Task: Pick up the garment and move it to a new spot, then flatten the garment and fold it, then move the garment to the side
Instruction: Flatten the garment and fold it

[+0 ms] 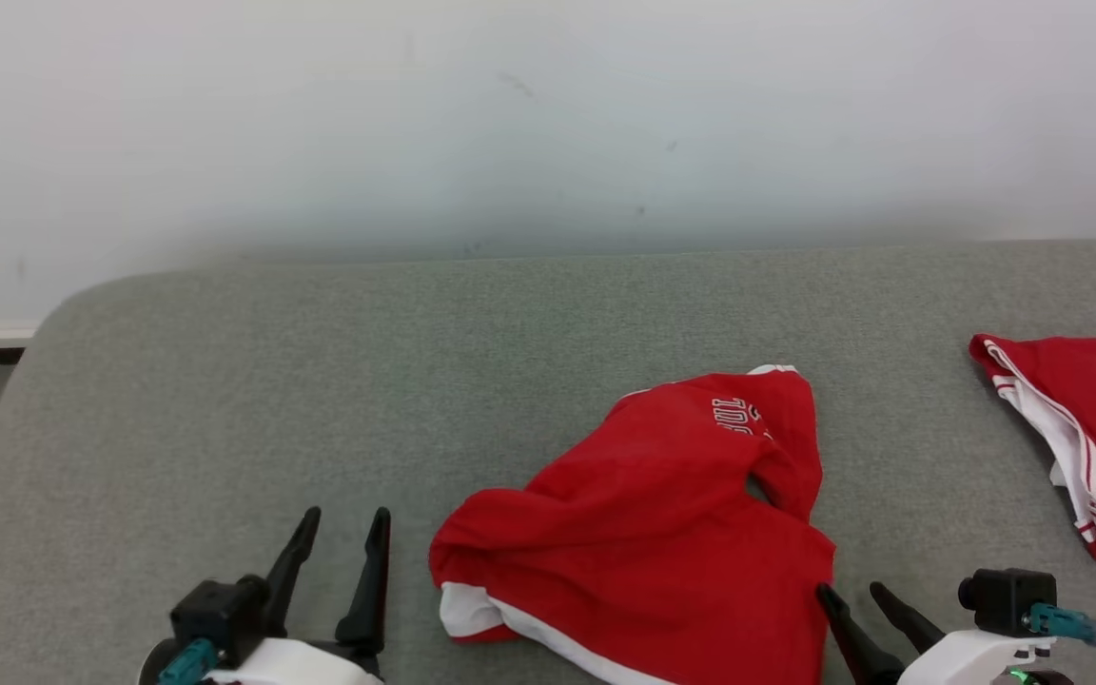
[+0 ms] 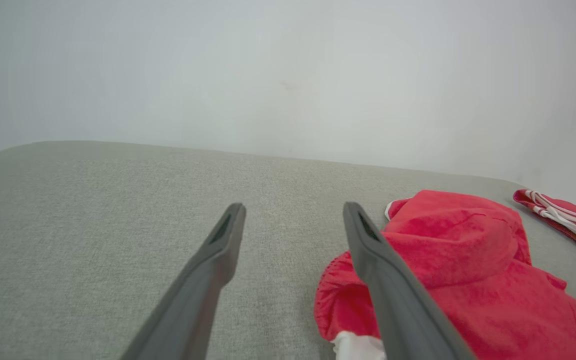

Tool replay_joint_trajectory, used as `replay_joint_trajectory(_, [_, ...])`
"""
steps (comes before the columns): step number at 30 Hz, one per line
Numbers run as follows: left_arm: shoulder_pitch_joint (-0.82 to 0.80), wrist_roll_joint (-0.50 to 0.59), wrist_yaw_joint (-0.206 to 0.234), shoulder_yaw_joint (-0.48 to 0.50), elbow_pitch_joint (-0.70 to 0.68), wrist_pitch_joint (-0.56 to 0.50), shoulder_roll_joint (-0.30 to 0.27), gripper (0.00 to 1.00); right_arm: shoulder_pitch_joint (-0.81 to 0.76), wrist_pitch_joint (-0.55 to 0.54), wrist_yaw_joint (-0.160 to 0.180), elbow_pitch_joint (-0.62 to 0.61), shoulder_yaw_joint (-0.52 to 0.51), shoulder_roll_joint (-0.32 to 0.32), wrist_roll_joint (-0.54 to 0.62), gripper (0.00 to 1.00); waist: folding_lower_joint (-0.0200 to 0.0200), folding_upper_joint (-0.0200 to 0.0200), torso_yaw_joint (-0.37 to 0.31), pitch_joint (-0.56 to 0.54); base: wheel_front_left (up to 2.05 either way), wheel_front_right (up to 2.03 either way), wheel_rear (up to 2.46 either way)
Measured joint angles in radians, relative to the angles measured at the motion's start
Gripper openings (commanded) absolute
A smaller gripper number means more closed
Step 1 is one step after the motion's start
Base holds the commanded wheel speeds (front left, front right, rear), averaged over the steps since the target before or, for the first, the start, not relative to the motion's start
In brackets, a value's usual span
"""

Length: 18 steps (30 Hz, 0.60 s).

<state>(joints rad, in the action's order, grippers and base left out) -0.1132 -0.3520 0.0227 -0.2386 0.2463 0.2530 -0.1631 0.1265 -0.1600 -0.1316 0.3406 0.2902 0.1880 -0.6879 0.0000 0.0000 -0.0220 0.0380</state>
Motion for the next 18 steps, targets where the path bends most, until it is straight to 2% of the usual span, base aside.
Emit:
replay_joint_trajectory(8, [-0.003,0.007,-0.009,-0.002,0.013,0.005,0.022,1.00,0.051,-0.109,0.000,0.100,0.004,-0.024,0.008,1.00,0.0000,0.0000,0.063,0.017,0.00,0.00,0.00])
replay_joint_trajectory(9, [-0.004,0.008,-0.012,-0.001,0.015,0.006,0.024,1.00,0.054,-0.115,0.000,0.104,0.008,-0.025,0.009,0.90,0.0000,0.0000,0.069,0.019,0.00,0.00,0.00])
replay_joint_trajectory(10, [-0.004,0.008,-0.013,-0.001,0.017,0.008,0.027,1.00,0.057,-0.115,0.000,0.106,0.007,-0.026,0.009,0.47,0.0000,0.0000,0.075,0.020,0.00,0.00,0.00])
replay_joint_trajectory(11, [-0.004,0.008,-0.013,0.000,0.020,0.008,0.028,1.00,0.058,-0.115,0.000,0.107,0.008,-0.027,0.009,0.18,0.0000,0.0000,0.081,0.022,0.00,0.00,0.00])
replay_joint_trajectory(12, [-0.004,0.008,-0.014,0.002,0.024,0.008,0.030,1.00,0.058,-0.114,0.000,0.107,0.009,-0.027,0.009,0.00,0.0000,0.0000,0.085,0.023,0.00,0.00,0.00])
replay_joint_trajectory(18, [-0.004,0.009,-0.024,0.012,0.028,0.010,0.039,1.00,0.064,-0.109,0.000,0.086,0.004,-0.008,-0.001,0.00,0.0000,0.0000,0.098,0.026,0.00,0.00,0.00])
